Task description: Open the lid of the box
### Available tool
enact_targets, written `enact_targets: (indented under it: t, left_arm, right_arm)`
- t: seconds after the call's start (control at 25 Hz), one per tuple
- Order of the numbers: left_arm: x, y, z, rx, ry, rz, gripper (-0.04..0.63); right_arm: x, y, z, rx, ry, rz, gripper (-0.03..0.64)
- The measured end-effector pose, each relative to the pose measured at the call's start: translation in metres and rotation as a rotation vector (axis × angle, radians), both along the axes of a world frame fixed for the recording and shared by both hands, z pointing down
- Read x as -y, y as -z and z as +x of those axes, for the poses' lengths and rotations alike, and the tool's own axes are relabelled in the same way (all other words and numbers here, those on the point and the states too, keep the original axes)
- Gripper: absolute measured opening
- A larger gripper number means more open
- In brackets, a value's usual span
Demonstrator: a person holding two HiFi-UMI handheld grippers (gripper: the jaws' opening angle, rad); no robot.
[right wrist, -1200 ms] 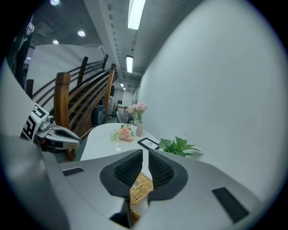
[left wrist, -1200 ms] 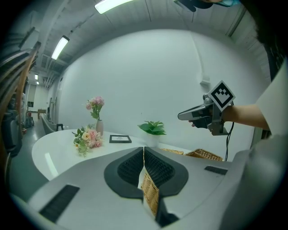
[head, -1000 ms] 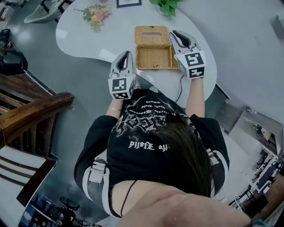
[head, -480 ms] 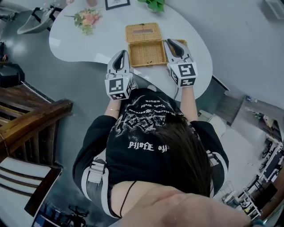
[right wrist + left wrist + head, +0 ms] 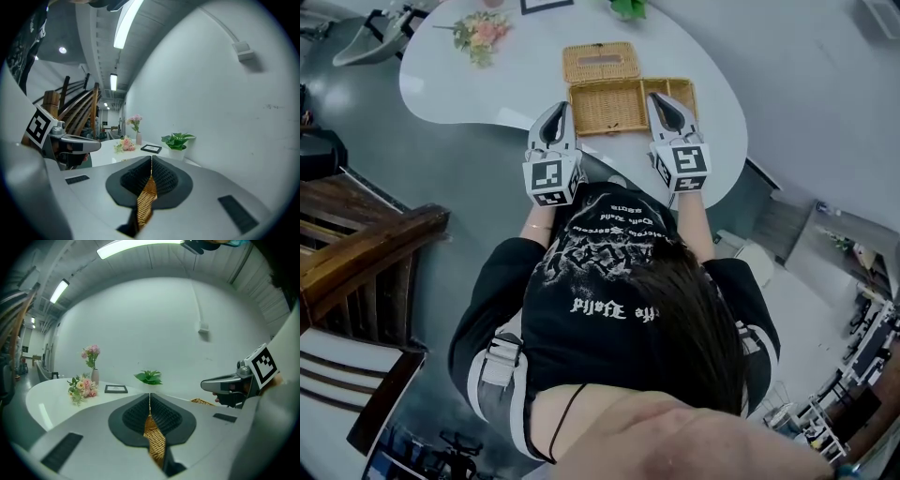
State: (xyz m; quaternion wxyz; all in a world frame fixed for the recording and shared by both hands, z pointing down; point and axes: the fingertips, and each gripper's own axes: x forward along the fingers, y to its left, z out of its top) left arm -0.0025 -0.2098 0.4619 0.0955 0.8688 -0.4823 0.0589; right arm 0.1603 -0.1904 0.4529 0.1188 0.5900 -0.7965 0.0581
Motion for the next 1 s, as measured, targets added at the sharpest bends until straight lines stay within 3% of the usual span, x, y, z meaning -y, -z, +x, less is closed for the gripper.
enact_targets:
  t: [1.0]
  left_arm:
    - [-0.012,-0.011,0.009,0.016,-0.011,-0.021,0.025]
  right_arm:
    - [-0.005,-0.01,0.008,-0.017,-0.052,0.003,0.026]
